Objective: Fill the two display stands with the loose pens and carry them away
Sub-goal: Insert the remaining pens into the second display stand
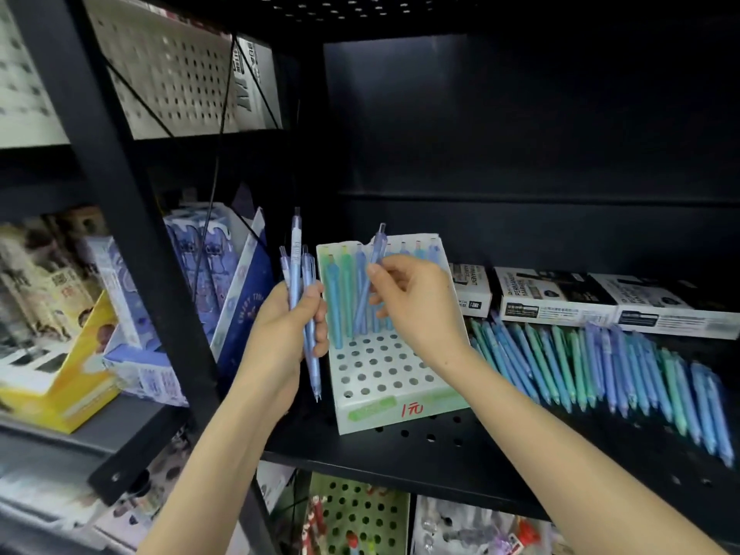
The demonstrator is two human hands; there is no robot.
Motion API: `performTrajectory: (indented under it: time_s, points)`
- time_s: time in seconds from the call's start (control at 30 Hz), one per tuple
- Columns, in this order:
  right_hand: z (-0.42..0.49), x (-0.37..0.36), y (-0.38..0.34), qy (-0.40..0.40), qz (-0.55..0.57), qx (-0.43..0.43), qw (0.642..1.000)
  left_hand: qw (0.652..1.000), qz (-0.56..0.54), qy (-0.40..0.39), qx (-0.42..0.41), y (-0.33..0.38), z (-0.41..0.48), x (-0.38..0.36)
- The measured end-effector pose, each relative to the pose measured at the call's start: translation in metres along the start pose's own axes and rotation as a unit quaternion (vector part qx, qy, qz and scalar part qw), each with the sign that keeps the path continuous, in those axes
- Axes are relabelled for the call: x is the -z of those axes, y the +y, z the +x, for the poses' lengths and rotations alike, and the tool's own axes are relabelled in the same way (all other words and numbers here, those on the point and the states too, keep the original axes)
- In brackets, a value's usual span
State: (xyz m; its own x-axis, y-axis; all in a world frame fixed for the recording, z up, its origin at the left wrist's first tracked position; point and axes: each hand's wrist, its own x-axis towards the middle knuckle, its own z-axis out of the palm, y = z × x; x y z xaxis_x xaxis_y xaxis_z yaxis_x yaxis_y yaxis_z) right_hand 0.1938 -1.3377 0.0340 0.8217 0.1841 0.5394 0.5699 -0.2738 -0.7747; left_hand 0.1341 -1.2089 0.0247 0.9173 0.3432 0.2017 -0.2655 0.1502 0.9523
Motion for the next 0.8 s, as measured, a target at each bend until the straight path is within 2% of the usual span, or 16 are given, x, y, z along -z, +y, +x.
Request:
performTrajectory:
  time_s: [0.2,0.57,0.63,0.73,0.8]
  points:
    - [0.007,-0.006,-0.008,-0.018,-0.089,0.034,0.995,1.0,-0.007,-0.012,0.002,0.002,-0.001,0.002]
    - [-0.002,-0.017,0.006,-0.085,-0.154,0.01,0.984,0.995,0.006,-0.095,-0.005,0.006,-0.019,0.009]
    - [-0.003,-0.012,0.0,-0.071,-0.158,-0.002,0.985,0.995,0.006,-0.099,-0.006,0.008,-0.018,0.009]
    - [-0.008,0.0,-0.018,-0.013,-0.05,0.0,0.999,0.993,0.022,-0.117,-0.018,0.011,-0.019,0.007]
    - [-0.013,0.006,-0.032,-0.051,0.025,-0.003,0.998,0.988,0.033,-0.148,-0.028,0.011,-0.02,0.005]
